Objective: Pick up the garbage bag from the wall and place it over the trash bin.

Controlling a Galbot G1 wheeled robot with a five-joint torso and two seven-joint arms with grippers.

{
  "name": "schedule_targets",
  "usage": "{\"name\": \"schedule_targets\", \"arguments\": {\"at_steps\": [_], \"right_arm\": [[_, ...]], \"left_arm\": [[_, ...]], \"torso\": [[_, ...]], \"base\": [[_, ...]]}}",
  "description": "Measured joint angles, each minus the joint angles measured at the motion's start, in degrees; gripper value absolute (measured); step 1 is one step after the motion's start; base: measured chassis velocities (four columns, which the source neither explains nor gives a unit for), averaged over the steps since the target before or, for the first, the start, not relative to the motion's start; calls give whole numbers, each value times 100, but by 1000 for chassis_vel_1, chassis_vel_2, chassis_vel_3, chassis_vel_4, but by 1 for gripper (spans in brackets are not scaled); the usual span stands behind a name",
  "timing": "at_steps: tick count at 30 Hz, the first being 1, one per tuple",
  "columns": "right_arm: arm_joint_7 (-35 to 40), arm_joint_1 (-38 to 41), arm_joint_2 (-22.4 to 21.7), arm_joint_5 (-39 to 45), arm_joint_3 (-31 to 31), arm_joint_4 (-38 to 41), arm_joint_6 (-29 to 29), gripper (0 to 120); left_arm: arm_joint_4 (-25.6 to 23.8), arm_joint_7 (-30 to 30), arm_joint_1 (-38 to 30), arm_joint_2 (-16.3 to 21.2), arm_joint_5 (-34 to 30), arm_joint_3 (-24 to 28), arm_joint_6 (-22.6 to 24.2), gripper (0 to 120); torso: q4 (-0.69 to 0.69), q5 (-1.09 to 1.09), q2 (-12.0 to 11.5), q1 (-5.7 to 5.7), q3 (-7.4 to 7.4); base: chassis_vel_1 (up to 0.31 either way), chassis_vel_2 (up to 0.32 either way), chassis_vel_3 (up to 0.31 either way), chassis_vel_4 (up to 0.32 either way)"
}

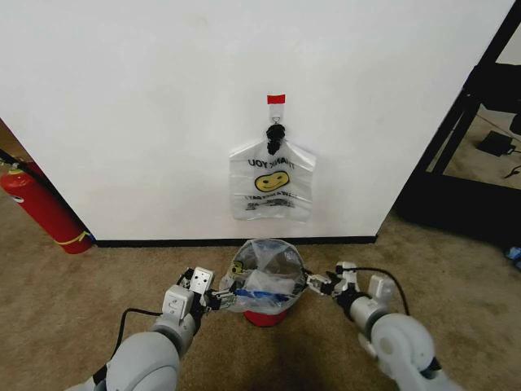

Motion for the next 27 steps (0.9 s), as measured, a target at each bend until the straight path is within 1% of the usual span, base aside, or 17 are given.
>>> {"name": "schedule_targets", "arguments": {"at_steps": [1, 2, 3, 5, 7, 8, 9, 10, 11, 13, 14, 15, 17, 21, 23, 27], "right_arm": [[0, 0, 0, 0, 0, 0, 0, 98], [-99, 383, -286, 277, -86, -212, -45, 100], [-136, 656, -488, 501, -179, -381, -144, 100], [-167, 1048, -741, 776, -351, -617, -336, 100], [-202, 1519, -995, 971, -694, -932, -536, 100], [-206, 1669, -1066, 1011, -836, -1034, -566, 100], [-206, 1669, -1066, 1011, -836, -1034, -566, 100], [-210, 2020, -1192, 1056, -1172, -1255, -598, 100], [-217, 2430, -1294, 1081, -1556, -1488, -612, 100], [-252, 3062, -1363, 1160, -2206, -1852, -617, 100], [-261, 3224, -1360, 1183, -2387, -1948, -617, 100], [-261, 3224, -1360, 1183, -2387, -1948, -617, 100], [-285, 3658, -1270, 1308, -2904, -2202, -617, 100], [-282, 3817, -1209, 1369, -3289, -2311, -617, 100], [-294, 3808, -1240, 1369, -3335, -2300, -617, 100], [-368, 3654, -1530, 1325, -3501, -2189, -617, 100]], "left_arm": [[0, 0, 0, 0, 0, 0, 0, 100], [92, 30, 55, -183, 26, 17, -84, 100], [151, 47, 66, -282, 41, 67, -98, 100], [206, 66, 79, -368, 75, 125, -98, 100], [264, 78, 92, -476, 132, 177, -90, 100], [272, 78, 99, -498, 146, 181, -87, 100], [272, 78, 99, -498, 146, 181, -87, 100], [274, 79, 121, -551, 180, 175, -85, 100], [266, 78, 142, -600, 206, 151, -80, 100], [234, 76, 149, -646, 265, 103, -76, 100], [224, 74, 148, -660, 283, 89, -75, 100], [224, 74, 148, -660, 283, 89, -75, 100], [170, 69, 154, -720, 318, 40, -62, 100], [123, 64, 208, -784, 383, 14, -50, 100], [123, 64, 211, -796, 393, 9, -49, 100], [153, 66, 197, -865, 408, -4, -44, 100]], "torso": [[0, 0, 0, 0, 0], [5, 0, 0, 0, 0], [3, 0, 0, 0, 0], [1, 0, 0, 0, 1], [1, 1, 0, 0, 0], [0, 1, 0, 0, 0], [0, 1, 0, 0, 0], [-1, 2, 0, 0, 0], [1, 2, 0, 0, 1], [3, 0, 0, 0, 1], [4, 0, 0, 0, 1], [4, 0, 0, 0, 1], [3, -1, 0, 1, 1], [2, 0, 0, 0, 1], [3, 0, 0, 0, 1], [-1, -1, 0, 0, 0]], "base": [[0, 0, 0, 0], [0, 0, 0, 0], [0, 0, 0, 0], [0, 0, 0, 0], [0, 0, 0, 0], [0, 0, 0, 0], [0, 0, 0, 0], [0, 0, 0, 0], [0, 0, 0, 0], [0, 0, 0, 0], [0, 0, 0, 0], [0, 0, 0, 0], [0, 0, 0, 0], [0, 0, 0, 0], [0, 0, 0, 0], [0, 0, 0, 0]]}}
